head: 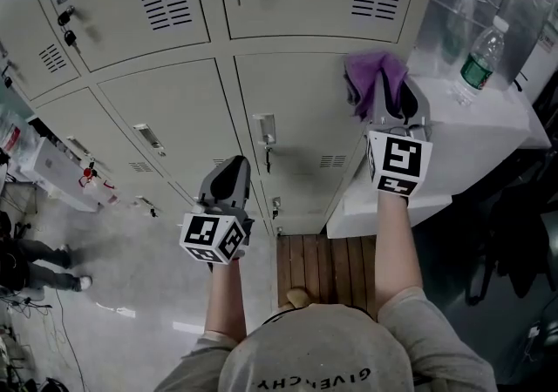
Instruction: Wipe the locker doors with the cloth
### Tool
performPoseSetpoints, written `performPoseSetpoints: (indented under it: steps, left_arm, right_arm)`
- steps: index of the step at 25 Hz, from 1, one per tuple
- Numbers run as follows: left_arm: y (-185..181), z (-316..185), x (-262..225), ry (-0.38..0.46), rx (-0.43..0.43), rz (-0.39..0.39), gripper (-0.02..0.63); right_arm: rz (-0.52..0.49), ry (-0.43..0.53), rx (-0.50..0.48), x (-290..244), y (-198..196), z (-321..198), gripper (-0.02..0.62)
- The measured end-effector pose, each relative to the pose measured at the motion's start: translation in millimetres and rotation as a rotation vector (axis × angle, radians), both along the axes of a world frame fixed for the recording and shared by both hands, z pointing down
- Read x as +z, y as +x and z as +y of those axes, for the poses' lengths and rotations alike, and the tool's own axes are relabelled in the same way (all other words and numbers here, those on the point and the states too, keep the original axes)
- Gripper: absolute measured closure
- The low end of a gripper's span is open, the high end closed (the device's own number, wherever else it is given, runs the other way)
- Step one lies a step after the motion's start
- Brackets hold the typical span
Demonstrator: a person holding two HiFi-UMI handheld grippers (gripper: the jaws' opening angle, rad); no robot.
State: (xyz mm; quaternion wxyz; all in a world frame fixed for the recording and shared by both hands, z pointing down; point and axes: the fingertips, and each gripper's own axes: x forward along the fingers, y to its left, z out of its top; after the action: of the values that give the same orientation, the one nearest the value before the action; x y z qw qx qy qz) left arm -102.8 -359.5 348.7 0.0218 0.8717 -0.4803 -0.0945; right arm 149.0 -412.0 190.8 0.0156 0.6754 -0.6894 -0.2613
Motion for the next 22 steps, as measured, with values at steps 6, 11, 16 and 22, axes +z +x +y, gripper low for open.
performPoseSetpoints:
  steps: [6,11,16,22]
  left_arm:
    - [1.6,1.4,2.4,-0.005,0.001,-0.001,0.588]
    - [-7.6,4.9,2.4,-0.007,-0.017,-0.007,0.588]
    - [-20.0,12.5,9.6,-0.023,-0.042,-0.009,0.588]
    - [-50.0,28.8,16.9,-0.042,-0.108,-0.021,0.588]
  right_arm:
    - [-0.016,0.009,0.035,0.8,12.1,1.3,0.534]
    - [-0.022,0.057,-0.032,7.7,-11.8,11.2,0.534]
    - [0.025,0.028,-0.183,31.8,-82.6,10.5,0.534]
    - [0.090,-0.005,-0.336,48.8,-168.4,4.3,0.534]
